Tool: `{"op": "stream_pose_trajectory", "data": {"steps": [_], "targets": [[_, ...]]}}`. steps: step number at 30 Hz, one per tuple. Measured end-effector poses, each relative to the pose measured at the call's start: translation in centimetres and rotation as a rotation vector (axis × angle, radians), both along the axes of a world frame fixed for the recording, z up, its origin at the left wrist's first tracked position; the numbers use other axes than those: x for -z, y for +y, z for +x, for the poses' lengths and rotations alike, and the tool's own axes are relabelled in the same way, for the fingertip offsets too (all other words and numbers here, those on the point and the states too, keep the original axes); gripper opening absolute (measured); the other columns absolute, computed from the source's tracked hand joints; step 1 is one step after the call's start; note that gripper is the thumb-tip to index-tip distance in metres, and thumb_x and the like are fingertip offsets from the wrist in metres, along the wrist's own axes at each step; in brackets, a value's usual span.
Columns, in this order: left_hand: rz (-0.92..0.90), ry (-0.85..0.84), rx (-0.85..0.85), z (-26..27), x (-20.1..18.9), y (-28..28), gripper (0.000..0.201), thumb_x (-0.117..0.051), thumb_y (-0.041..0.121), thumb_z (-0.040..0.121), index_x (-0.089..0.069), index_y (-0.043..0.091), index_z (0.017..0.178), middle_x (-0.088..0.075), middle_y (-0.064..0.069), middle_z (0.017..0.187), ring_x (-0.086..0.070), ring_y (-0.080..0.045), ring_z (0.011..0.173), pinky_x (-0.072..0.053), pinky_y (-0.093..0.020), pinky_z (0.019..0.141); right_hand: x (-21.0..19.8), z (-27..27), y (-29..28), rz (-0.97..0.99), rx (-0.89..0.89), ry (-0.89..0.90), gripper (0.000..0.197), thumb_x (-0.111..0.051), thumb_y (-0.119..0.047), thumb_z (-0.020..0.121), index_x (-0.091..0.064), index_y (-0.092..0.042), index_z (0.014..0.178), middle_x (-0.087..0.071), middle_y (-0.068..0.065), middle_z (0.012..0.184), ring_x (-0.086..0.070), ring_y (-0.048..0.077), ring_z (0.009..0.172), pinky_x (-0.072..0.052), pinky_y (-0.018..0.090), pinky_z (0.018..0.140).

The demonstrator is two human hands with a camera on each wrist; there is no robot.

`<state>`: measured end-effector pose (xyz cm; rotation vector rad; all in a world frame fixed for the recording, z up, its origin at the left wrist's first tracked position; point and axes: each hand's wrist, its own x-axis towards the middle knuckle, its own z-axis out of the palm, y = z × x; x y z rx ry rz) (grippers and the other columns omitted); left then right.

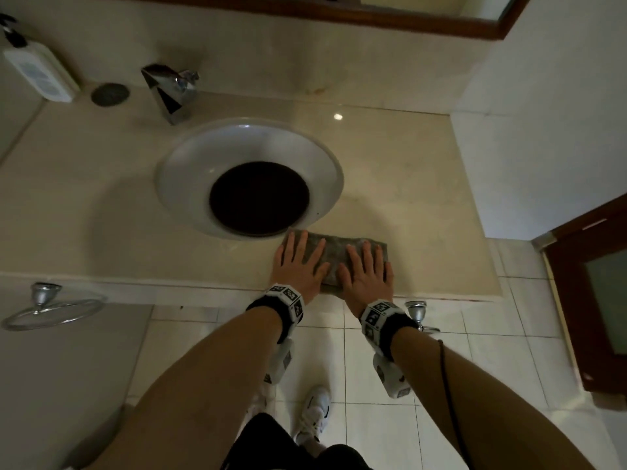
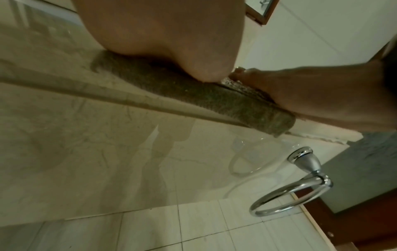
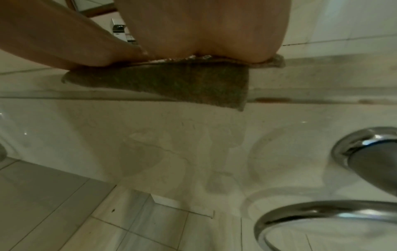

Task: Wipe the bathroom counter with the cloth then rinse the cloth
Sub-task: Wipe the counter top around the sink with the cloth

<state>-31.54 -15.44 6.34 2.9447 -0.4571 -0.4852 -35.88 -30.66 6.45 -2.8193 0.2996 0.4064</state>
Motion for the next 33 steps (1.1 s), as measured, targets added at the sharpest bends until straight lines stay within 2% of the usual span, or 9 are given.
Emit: {"op": "stream_pose_trajectory", "data": {"steps": [4,8,14,17,20,27,33], "targets": [[-0.025,0.014,-0.067,0.3,-0.1,1.2,0.058,-0.014,0.054,0.099,0.004,0.038,0.151,0.016,-0.003,0.161,0.018,-0.027,0.146,0.006,-0.044,0.119,-0.3,0.9,2.4,-0.052,0.028,0.026,0.064,-0.016,-0.058,0.098,-0.002,-0.031,0.154,0.014,0.005,0.162,0.015,0.031,0.147,0.009,0.049,0.118],[-0.033,0.027,-0.131,1.1,0.0,4.6,0.059,-0.013,0.055,0.098,0.006,0.038,0.151,0.018,-0.002,0.160,0.016,-0.026,0.147,0.007,-0.044,0.119,-0.6,2.2,5.6,-0.071,-0.060,0.035,0.064,-0.012,-0.058,0.098,0.006,-0.031,0.153,0.019,0.008,0.161,0.018,0.033,0.146,0.008,0.053,0.117],[-0.023,0.006,-0.225,2.8,0.1,12.0,0.059,-0.014,0.056,0.098,0.001,0.037,0.152,0.012,-0.004,0.161,0.011,-0.025,0.148,0.004,-0.042,0.120,-0.6,5.3,12.4,-0.066,-0.183,0.027,0.062,-0.011,-0.058,0.098,0.007,-0.035,0.153,0.018,0.008,0.161,0.019,0.034,0.146,0.010,0.054,0.117],[0.010,-0.045,-0.235,3.5,0.5,13.1,0.060,-0.015,0.055,0.098,-0.002,0.034,0.153,0.010,-0.008,0.161,0.009,-0.028,0.148,0.001,-0.045,0.119,-0.3,7.1,13.3,-0.091,-0.233,0.020,0.061,-0.012,-0.059,0.097,0.004,-0.039,0.152,0.014,0.005,0.162,0.017,0.032,0.147,0.009,0.052,0.117],[-0.012,-0.025,-0.263,4.2,0.5,11.3,0.059,-0.013,0.055,0.098,-0.002,0.034,0.153,0.010,-0.009,0.161,0.010,-0.030,0.148,0.000,-0.047,0.119,-0.1,7.9,11.6,-0.132,-0.256,0.030,0.061,-0.010,-0.059,0.096,0.003,-0.040,0.152,0.013,0.002,0.162,0.016,0.028,0.147,0.009,0.049,0.118],[-0.060,0.004,-0.213,4.8,0.5,3.1,0.059,-0.014,0.054,0.099,-0.004,0.034,0.153,0.005,-0.009,0.162,0.006,-0.032,0.148,0.001,-0.048,0.118,-0.4,8.2,3.8,-0.111,-0.171,0.047,0.061,-0.016,-0.056,0.099,0.007,-0.038,0.152,0.017,-0.001,0.161,0.018,0.022,0.148,0.009,0.043,0.119],[-0.041,0.014,-0.152,6.1,0.6,-3.5,0.060,-0.014,0.052,0.100,0.006,0.031,0.152,0.012,-0.008,0.161,0.008,-0.031,0.148,0.002,-0.048,0.118,-0.3,8.3,-2.6,-0.080,-0.098,0.032,0.061,-0.017,-0.055,0.099,0.005,-0.036,0.153,0.016,0.000,0.161,0.017,0.021,0.148,0.009,0.042,0.119]]}}
